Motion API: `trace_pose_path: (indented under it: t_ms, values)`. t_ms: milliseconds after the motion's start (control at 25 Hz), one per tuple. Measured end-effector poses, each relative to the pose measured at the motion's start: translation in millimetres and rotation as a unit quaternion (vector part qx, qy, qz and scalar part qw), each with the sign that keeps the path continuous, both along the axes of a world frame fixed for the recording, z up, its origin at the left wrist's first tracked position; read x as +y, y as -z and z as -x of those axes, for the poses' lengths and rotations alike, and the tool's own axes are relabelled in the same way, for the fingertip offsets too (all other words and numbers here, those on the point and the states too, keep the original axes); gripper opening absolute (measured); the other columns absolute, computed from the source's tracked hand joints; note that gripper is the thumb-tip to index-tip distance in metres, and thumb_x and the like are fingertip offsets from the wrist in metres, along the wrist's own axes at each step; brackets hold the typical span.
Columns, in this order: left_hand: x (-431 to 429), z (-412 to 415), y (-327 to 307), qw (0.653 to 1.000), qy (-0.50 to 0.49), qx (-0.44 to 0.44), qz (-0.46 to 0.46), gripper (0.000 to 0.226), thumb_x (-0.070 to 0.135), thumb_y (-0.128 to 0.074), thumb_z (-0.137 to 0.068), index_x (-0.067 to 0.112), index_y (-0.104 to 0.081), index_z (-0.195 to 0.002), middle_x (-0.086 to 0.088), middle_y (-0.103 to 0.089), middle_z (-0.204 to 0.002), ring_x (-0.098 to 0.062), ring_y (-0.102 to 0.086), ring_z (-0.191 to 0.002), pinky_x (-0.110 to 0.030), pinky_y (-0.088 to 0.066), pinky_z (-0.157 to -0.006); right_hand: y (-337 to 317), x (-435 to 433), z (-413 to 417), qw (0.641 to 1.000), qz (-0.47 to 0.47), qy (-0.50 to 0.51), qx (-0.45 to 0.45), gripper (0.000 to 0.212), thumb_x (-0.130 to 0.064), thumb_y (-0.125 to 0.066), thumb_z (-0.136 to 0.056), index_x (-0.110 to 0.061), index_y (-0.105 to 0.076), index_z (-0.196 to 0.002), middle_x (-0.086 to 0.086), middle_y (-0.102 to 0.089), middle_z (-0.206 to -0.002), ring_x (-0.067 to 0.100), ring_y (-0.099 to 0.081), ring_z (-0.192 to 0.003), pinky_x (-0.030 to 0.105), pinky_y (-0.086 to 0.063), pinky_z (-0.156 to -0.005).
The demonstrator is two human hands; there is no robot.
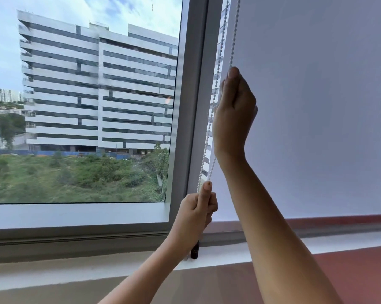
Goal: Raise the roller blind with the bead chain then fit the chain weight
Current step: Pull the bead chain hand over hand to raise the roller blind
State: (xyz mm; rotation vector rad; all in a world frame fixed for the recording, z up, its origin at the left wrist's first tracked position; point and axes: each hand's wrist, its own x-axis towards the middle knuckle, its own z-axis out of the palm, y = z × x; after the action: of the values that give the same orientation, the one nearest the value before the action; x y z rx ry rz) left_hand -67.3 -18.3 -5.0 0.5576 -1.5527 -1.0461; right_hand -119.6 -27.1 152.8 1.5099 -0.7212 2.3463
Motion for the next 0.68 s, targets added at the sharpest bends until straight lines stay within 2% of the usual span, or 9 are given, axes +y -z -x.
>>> trace_pose_path:
  t_ms: [80,160,280,320,400,480,560,600,680]
  values:
    - [-10.9,-8.4,-7.4,1.000,0.019,-0.008,-0.019,0.051,0.059,-0.033,-0.085,0.018,-0.040,-0.055,0.009,-0.027,-0.046,-0.009,-0.019,-0.039,-0.018,-0.017,-0.038,2.9,-1.7,1.9,1.000,0.020,0.019,0.005,0.032,-0.012,-0.041,-0.100,-0.009,-0.046,-0.069,0.026,-0.050,-0.057,0.041,-0.043,-0.052,0.040,-0.038,-0.051]
    - [-19.9,-15.2,-18.3,0.999,0.029,-0.009,-0.014,0.051,0.055,-0.029,-0.090,0.016,-0.053,-0.067,0.005,-0.039,-0.052,-0.011,-0.026,-0.042,-0.020,-0.019,-0.042,10.6,-6.1,4.8,1.000,0.014,0.025,0.005,0.034,-0.012,-0.041,-0.100,-0.004,-0.049,-0.068,0.024,-0.048,-0.055,0.039,-0.043,-0.050,0.041,-0.038,-0.049]
    - [-28.2,-19.4,-41.3,1.000,0.008,0.021,0.015,0.046,0.051,-0.026,-0.095,0.025,-0.064,-0.090,0.000,-0.062,-0.078,-0.010,-0.052,-0.052,-0.025,-0.038,-0.040,40.9,-10.0,2.6,1.000,-0.010,0.013,0.015,0.030,-0.011,-0.043,-0.101,-0.009,-0.051,-0.072,0.014,-0.052,-0.052,0.026,-0.051,-0.048,0.034,-0.042,-0.046]
    - [-30.4,-20.2,-50.9,0.999,-0.003,0.029,0.025,0.045,0.050,-0.024,-0.096,0.028,-0.063,-0.097,-0.003,-0.066,-0.089,-0.009,-0.060,-0.060,-0.024,-0.047,-0.045,54.7,-10.8,0.7,0.999,-0.027,-0.001,0.022,0.028,-0.014,-0.042,-0.102,-0.013,-0.052,-0.075,0.008,-0.054,-0.053,0.021,-0.055,-0.049,0.027,-0.043,-0.044]
    - [-34.1,-21.6,-70.0,0.998,-0.015,0.040,0.040,0.048,0.046,-0.018,-0.100,0.027,-0.062,-0.105,-0.004,-0.068,-0.102,-0.007,-0.067,-0.075,-0.021,-0.054,-0.059,83.9,-12.8,-1.5,0.996,-0.075,-0.035,0.034,0.026,-0.023,-0.039,-0.103,-0.019,-0.056,-0.084,-0.007,-0.061,-0.060,0.008,-0.065,-0.054,0.021,-0.051,-0.046]
    - [-37.9,-23.0,-86.0,0.998,-0.005,0.044,0.047,0.055,0.044,-0.013,-0.101,0.018,-0.061,-0.110,-0.006,-0.068,-0.105,-0.012,-0.067,-0.085,-0.025,-0.054,-0.075,113.7,-15.6,-0.2,0.992,-0.112,-0.048,0.043,0.024,-0.027,-0.039,-0.103,-0.022,-0.055,-0.086,-0.015,-0.057,-0.059,0.003,-0.060,-0.051,0.018,-0.048,-0.045]
    - [-38.4,-23.0,-98.1,0.998,0.020,0.045,0.037,0.060,0.042,-0.012,-0.102,0.007,-0.059,-0.115,-0.009,-0.067,-0.103,-0.019,-0.066,-0.083,-0.033,-0.054,-0.081,140.1,-15.9,1.4,0.988,-0.138,-0.038,0.054,0.026,-0.031,-0.038,-0.101,-0.021,-0.050,-0.080,-0.010,-0.043,-0.050,0.007,-0.044,-0.042,0.022,-0.032,-0.040]
    - [-37.5,-22.9,-104.5,0.998,0.039,0.043,0.024,0.058,0.040,-0.015,-0.102,0.004,-0.059,-0.115,-0.009,-0.067,-0.100,-0.020,-0.066,-0.078,-0.035,-0.054,-0.080,150.7,-15.9,2.2,0.987,-0.148,-0.029,0.058,0.028,-0.032,-0.037,-0.102,-0.021,-0.047,-0.078,-0.010,-0.037,-0.049,0.007,-0.039,-0.040,0.021,-0.027,-0.040]
    - [-30.8,-22.0,-118.8,0.996,0.090,0.019,-0.010,0.049,0.033,-0.024,-0.104,0.004,-0.063,-0.105,-0.007,-0.064,-0.083,-0.018,-0.060,-0.061,-0.035,-0.056,-0.067,162.9,-14.8,3.6,0.986,-0.157,-0.015,0.062,0.029,-0.034,-0.037,-0.100,-0.020,-0.046,-0.077,-0.011,-0.033,-0.050,0.008,-0.036,-0.039,0.014,-0.022,-0.041]
